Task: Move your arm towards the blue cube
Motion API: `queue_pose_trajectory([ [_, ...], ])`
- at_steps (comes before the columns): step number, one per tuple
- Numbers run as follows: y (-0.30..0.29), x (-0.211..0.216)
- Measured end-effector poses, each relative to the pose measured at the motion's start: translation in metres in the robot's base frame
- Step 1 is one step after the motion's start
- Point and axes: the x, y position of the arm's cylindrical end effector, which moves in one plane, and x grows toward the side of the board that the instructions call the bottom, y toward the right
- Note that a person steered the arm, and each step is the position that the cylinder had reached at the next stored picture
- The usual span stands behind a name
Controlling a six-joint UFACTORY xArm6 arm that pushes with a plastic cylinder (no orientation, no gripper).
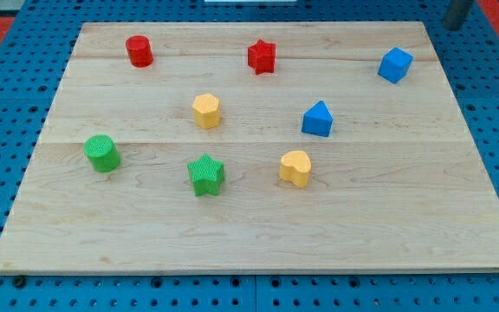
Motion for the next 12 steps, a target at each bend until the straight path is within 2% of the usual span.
queue_pose_trajectory([
  [7, 0.009, 0.000],
  [10, 0.009, 0.105],
  [11, 0.009, 0.101],
  [12, 0.004, 0.127],
])
